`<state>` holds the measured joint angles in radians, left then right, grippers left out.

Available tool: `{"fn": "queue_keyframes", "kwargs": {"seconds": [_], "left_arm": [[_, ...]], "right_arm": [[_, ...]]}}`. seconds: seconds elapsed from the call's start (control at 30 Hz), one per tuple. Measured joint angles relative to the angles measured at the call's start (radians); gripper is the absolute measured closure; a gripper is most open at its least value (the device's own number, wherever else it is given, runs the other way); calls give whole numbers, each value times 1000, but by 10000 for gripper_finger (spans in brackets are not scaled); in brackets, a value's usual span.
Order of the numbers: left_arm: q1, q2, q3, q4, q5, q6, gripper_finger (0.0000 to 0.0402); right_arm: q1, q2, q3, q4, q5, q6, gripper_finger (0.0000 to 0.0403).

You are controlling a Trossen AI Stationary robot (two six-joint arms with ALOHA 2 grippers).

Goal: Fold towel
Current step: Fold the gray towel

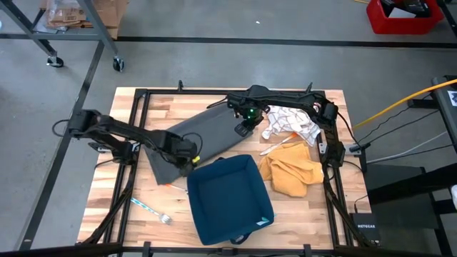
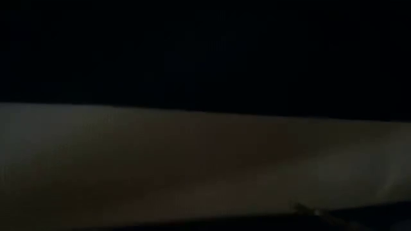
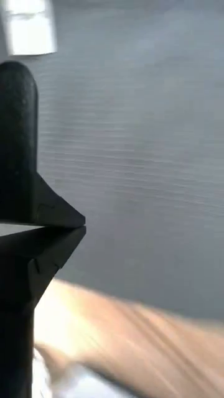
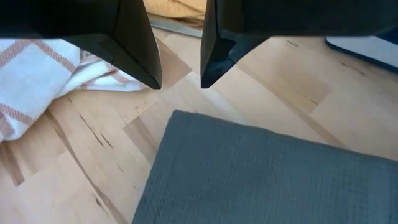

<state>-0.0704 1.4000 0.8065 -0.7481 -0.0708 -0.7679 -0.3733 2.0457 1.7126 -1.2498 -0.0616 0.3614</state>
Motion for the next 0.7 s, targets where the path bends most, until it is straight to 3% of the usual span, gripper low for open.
{"fn": "queue_keyframes", "kwargs": {"seconds": [0.17, 0.3, 0.5, 0.7], "left_arm": [[49, -80, 1, 161, -171, 92, 399], [120, -69, 1, 303, -240, 220, 399], [265, -1, 1, 507, -222, 364, 398], [395, 90, 1, 598, -76, 416, 400]], "right_arm": [[0, 0, 0, -43, 0, -2, 288], [0, 0, 0, -74, 0, -7, 288], [0, 0, 0, -120, 18, -8, 288], [0, 0, 19, -138, 172, -16, 288]]}}
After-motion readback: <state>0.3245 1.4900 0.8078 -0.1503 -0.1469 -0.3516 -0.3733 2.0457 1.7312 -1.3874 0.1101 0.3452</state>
